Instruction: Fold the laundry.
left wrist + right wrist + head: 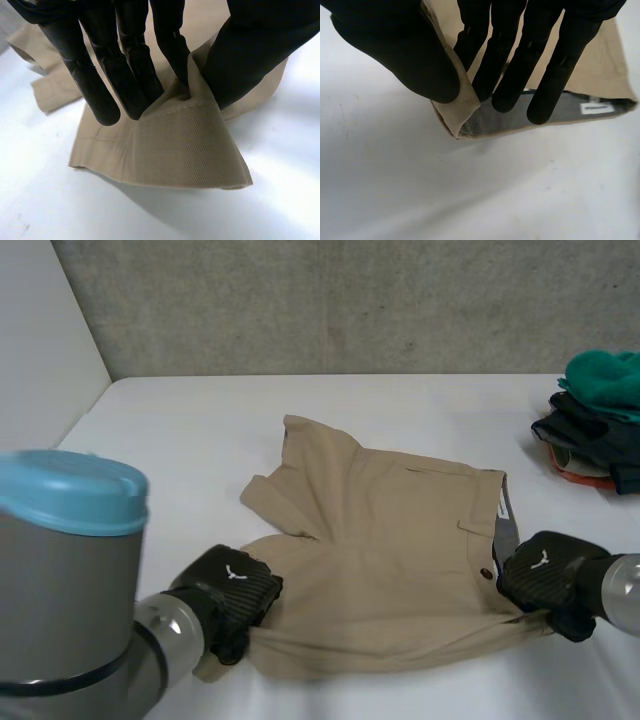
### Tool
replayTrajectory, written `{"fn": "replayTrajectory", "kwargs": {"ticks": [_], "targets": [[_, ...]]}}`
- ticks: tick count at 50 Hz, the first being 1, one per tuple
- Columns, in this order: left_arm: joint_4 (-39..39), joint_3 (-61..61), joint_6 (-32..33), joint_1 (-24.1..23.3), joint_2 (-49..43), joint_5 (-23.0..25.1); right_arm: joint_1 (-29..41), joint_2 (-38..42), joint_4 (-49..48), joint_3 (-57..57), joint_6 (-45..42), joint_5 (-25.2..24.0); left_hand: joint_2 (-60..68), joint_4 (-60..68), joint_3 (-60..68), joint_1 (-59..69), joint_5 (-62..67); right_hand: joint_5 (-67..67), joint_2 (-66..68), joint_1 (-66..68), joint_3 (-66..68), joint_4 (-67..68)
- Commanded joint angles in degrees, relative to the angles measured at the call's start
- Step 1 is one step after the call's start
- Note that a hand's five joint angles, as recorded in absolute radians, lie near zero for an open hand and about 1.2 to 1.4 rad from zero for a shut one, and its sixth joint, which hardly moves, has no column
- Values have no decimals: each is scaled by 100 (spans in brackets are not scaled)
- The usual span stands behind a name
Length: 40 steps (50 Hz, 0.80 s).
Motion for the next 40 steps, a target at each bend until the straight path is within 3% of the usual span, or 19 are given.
{"fn": "replayTrajectory", "kwargs": {"ticks": [1,10,17,23,27,40], "targets": [[824,544,285,99,-1027,-41,70,873,-857,-204,587,183,1170,1127,1214,1386,1408,1219,1289,1774,1155,1120],[2160,1528,390,231,-1819,-68,404,1393,-1798,-846,1336,535,1170,1127,1214,1386,1408,1219,1289,1774,1155,1120],[3293,2117,917,310,-2372,-24,492,1577,-2825,-1224,1871,790,1170,1127,1214,1386,1408,1219,1289,1774,1155,1120],[4698,2661,1268,424,-3022,20,650,2042,-3731,-1602,1969,869,1170,1127,1214,1386,1408,1219,1289,1774,1155,1120],[5218,3153,1383,556,-3540,20,790,2508,-4268,-1945,1942,931,1170,1127,1214,1386,1408,1219,1289,1774,1155,1120],[5457,5096,1410,793,-5176,890,835,4037,-6077,-3113,1495,1572,1170,1127,1214,1386,1408,1219,1289,1774,1155,1120]]}}
